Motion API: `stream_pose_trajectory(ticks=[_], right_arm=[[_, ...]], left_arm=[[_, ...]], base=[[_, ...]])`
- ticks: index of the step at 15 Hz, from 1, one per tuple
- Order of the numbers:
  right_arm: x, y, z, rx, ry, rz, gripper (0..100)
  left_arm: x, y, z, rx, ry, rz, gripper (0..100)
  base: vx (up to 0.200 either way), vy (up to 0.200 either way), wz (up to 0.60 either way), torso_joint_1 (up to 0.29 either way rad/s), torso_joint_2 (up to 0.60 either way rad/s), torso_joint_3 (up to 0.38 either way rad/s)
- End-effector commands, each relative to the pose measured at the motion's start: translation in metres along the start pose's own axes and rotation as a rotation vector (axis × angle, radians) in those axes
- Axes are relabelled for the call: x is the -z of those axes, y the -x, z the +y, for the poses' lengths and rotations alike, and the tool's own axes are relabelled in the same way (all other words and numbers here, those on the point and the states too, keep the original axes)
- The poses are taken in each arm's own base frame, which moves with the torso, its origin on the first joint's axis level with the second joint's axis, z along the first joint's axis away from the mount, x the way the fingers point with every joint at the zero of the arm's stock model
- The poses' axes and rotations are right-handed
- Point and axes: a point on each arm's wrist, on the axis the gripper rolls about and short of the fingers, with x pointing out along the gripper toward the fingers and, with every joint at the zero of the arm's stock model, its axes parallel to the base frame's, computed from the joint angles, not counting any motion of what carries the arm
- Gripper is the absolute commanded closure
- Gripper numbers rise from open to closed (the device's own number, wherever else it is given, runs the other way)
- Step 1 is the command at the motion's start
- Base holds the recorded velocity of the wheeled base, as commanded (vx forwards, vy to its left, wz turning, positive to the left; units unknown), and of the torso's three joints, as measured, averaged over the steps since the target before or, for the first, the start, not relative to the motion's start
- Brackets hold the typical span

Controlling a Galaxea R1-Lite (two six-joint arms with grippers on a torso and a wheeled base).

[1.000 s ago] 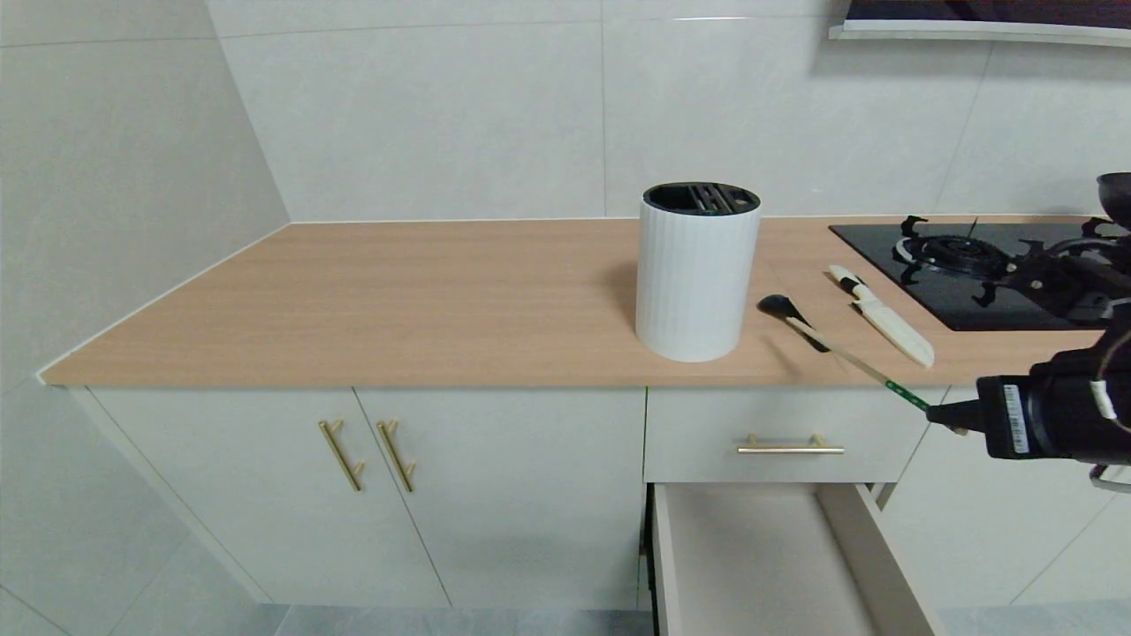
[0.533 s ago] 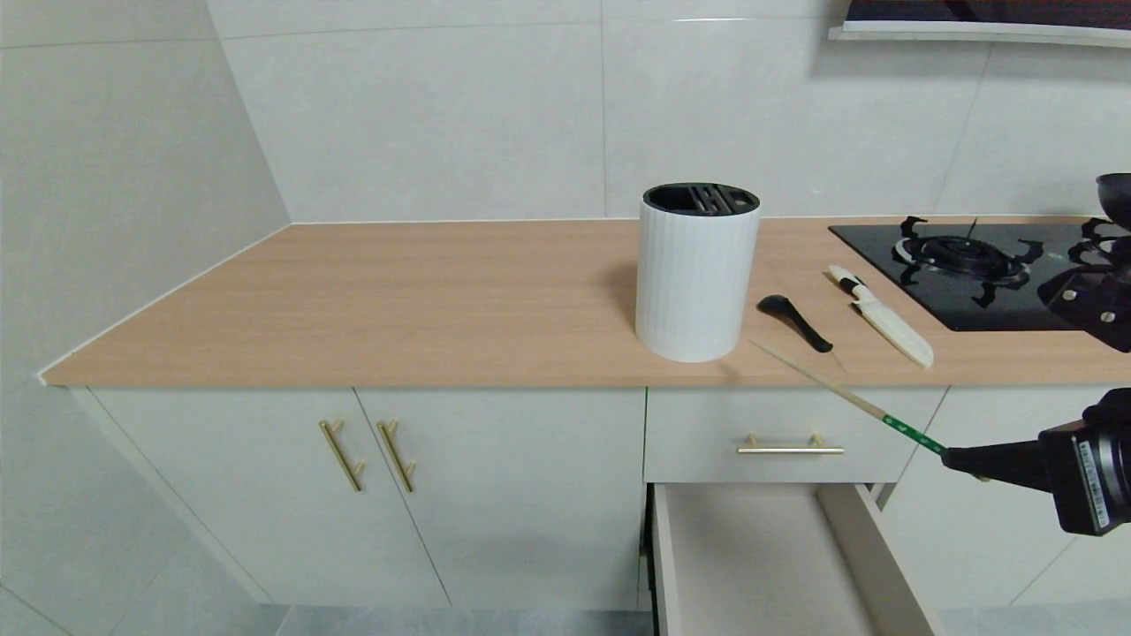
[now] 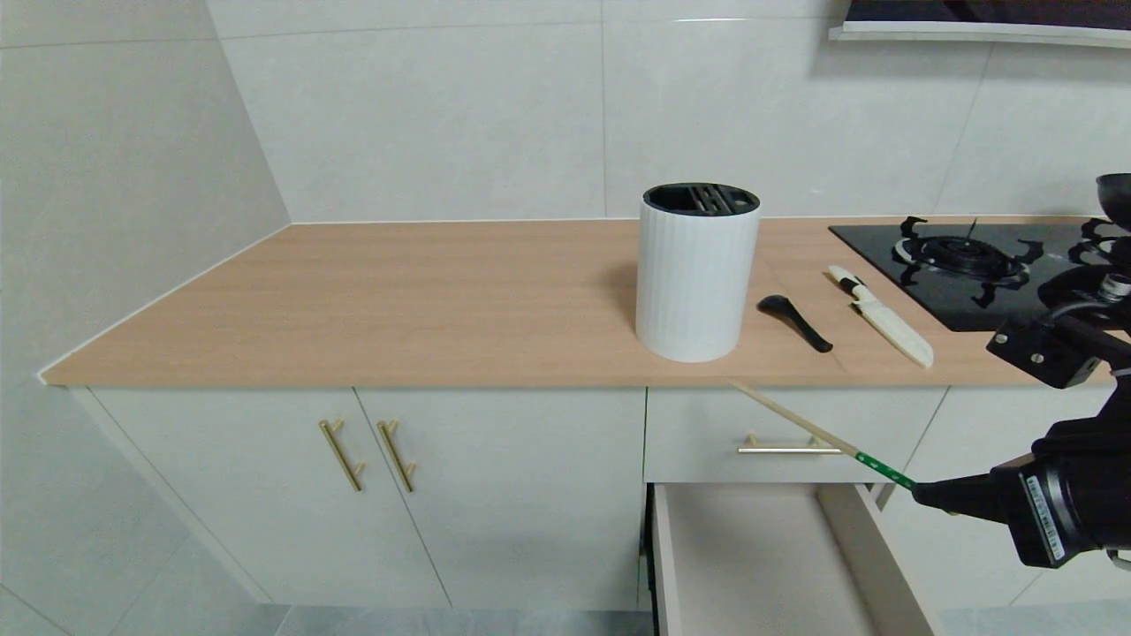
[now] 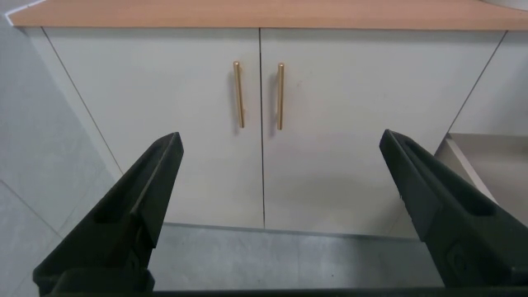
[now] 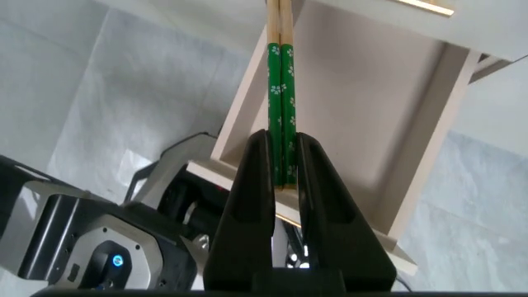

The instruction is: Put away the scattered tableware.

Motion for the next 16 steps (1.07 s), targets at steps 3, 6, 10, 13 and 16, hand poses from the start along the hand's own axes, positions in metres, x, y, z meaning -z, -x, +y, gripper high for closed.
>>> stream_pose_trajectory(ticks=[3, 6, 10, 13, 16], right_arm=[[0.001, -0.010, 0.000, 0.004, -0.001, 0.038, 100], [0.001, -0.017, -0.001, 0.009, -0.001, 0.053, 100], [0.002, -0.023, -0.001, 0.012, -0.002, 0.070, 100], [0.002, -0.026, -0.001, 0.011, 0.000, 0.078, 100], [0.002, -0.032, -0.001, 0.013, -0.003, 0.096, 100]], left_arm=[[0.000, 0.000, 0.000, -0.001, -0.001, 0.000, 0], [0.000, 0.000, 0.000, 0.000, 0.001, 0.002, 0], [0.000, 0.000, 0.000, -0.001, 0.001, 0.000, 0], [0.000, 0.000, 0.000, 0.000, 0.001, 0.000, 0], [0.000, 0.000, 0.000, -0.001, -0.001, 0.002, 0]], base=[[0.000, 0.000, 0.00, -0.025, 0.06, 0.030], [0.000, 0.000, 0.00, -0.162, 0.38, 0.217], [0.000, 0.000, 0.00, -0.184, 0.47, 0.281], [0.000, 0.000, 0.00, -0.176, 0.48, 0.295], [0.000, 0.000, 0.00, -0.159, 0.47, 0.303]])
